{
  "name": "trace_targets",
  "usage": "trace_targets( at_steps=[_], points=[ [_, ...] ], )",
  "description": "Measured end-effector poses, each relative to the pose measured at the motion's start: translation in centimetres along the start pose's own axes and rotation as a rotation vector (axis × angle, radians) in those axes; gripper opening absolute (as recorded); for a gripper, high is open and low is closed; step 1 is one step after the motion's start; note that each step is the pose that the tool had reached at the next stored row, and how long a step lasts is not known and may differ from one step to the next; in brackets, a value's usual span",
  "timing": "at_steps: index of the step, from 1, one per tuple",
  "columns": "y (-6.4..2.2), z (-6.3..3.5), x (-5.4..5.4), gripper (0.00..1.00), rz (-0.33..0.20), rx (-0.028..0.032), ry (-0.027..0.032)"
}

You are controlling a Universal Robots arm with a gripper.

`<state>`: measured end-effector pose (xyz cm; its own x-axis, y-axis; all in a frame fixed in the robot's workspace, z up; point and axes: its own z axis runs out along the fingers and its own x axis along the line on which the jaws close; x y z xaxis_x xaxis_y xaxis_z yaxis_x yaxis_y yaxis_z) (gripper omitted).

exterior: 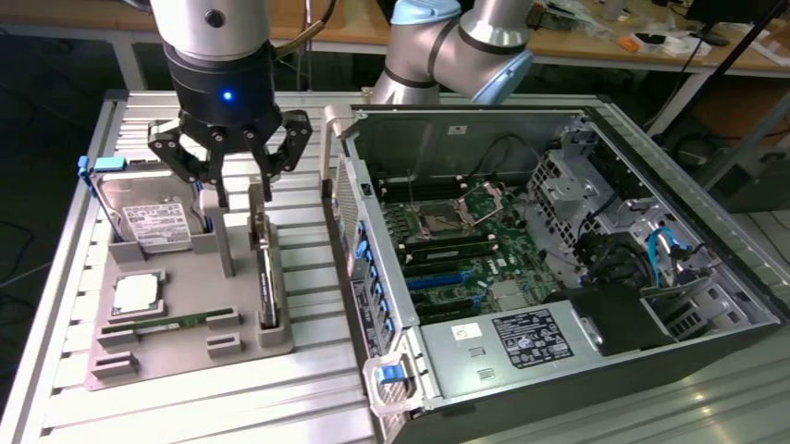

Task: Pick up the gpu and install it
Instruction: 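Pick up the gpu and move the gpu toward the slot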

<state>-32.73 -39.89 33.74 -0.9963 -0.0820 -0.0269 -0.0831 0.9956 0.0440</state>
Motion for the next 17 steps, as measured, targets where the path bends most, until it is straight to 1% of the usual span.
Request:
trace_targets(
  at_steps=[9, 12, 17],
  points=[
    [-0.07, 0.17, -0.31, 0.49, -0.003, 0.0, 0.0003],
    [-0.17, 0.4, -0.62, 0.49, -0.007, -0.0003, 0.0],
    [-0.22, 0.59, -0.7, 0.49, -0.009, -0.0003, 0.0003]
  ],
)
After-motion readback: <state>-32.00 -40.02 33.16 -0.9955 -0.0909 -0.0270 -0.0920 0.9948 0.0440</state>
